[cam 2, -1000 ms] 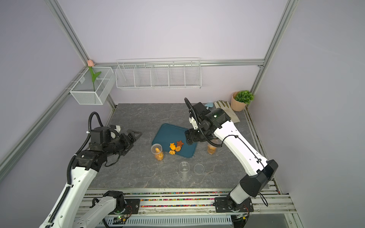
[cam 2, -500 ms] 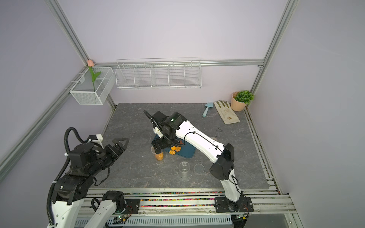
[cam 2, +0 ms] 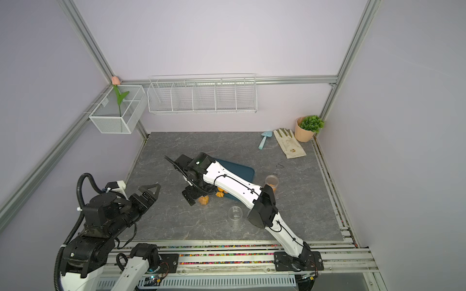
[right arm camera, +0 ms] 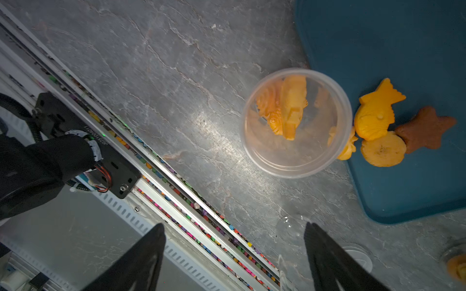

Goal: Pour the cookies out of the jar
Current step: Pick up the jar from the center of the board.

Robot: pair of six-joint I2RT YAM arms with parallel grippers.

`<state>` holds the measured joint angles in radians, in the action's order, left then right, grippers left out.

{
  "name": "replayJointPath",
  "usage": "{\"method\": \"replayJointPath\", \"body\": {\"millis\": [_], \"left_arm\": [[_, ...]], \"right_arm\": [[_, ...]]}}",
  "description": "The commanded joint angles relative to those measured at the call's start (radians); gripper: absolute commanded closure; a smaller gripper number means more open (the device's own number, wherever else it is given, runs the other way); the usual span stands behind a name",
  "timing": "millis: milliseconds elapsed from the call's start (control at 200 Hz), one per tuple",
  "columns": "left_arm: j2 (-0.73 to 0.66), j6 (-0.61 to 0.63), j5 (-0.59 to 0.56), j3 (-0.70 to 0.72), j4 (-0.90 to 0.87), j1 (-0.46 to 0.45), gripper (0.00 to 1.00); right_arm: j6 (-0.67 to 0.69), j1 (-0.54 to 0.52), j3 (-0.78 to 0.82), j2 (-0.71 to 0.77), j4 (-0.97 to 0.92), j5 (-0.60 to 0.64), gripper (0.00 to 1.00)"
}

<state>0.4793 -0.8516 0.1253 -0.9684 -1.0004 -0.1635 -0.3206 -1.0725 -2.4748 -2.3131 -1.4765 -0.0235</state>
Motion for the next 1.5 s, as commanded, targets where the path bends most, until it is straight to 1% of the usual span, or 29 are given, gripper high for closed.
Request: {"method": "replayJointPath", "body": {"millis": [0,405,625,760,935,1295,1495], "left_arm": [[0.019,0.035,-0.019,-0.036,-0.042,0.004,0.00],[0.029,0.039,-0.006,-0.043,-0.052,0.004,0.00],[0.024,0.039,0.001,-0.043,-0.062,0.004,0.00],[0.017,0.040,-0.003,-0.044,-0.068,0.004,0.00],[0.002,0.038,-0.004,-0.035,-0.076,0.004,0.00],[0.004,0.040,-0.005,-0.032,-0.081,0.004,0.00],[0.017,0.040,-0.001,-0.032,-0.066,0.004,0.00]], "right_arm": [[0.015,0.002,-0.019,-0.027,-0.008,0.023,0.12],[0.023,0.013,-0.037,-0.115,0.042,0.047,0.12],[0.022,0.015,-0.068,-0.154,0.047,0.040,0.08],[0.024,0.017,-0.069,-0.170,0.041,0.048,0.08],[0.018,0.028,-0.067,-0.188,0.028,0.106,0.11],[0.009,0.064,-0.085,-0.196,0.079,0.118,0.12],[0.023,0.068,-0.102,-0.219,0.084,0.093,0.10]]}}
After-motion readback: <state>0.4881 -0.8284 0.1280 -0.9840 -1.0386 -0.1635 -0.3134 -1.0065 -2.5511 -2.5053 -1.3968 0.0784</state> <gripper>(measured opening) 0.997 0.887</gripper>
